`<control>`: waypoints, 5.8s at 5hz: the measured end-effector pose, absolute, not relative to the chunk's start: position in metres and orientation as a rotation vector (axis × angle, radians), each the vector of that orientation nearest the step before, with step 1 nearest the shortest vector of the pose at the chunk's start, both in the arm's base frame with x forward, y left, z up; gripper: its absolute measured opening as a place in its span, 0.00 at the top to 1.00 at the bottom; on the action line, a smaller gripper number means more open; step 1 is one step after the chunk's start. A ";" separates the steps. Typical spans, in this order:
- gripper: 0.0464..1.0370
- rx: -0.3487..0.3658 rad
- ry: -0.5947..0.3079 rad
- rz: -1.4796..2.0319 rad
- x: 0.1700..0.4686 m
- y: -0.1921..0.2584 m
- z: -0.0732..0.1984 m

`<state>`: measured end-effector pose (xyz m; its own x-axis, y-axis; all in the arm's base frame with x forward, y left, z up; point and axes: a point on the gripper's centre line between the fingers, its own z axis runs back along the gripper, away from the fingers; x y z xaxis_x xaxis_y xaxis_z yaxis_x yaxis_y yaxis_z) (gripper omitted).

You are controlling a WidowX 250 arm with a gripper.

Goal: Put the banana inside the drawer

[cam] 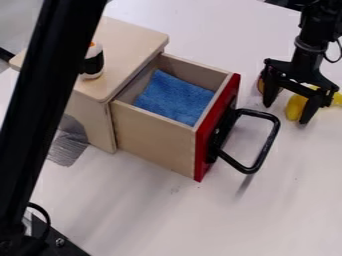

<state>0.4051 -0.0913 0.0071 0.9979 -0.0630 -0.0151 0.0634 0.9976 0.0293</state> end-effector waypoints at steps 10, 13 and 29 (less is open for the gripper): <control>0.04 0.092 -0.054 0.094 0.432 -0.132 0.069; 0.04 0.093 0.007 0.154 0.437 -0.140 0.048; 0.56 0.115 -0.308 -0.035 0.289 -0.045 0.142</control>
<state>0.2885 -0.0451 0.1424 0.9523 -0.0517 0.3006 0.0166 0.9929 0.1182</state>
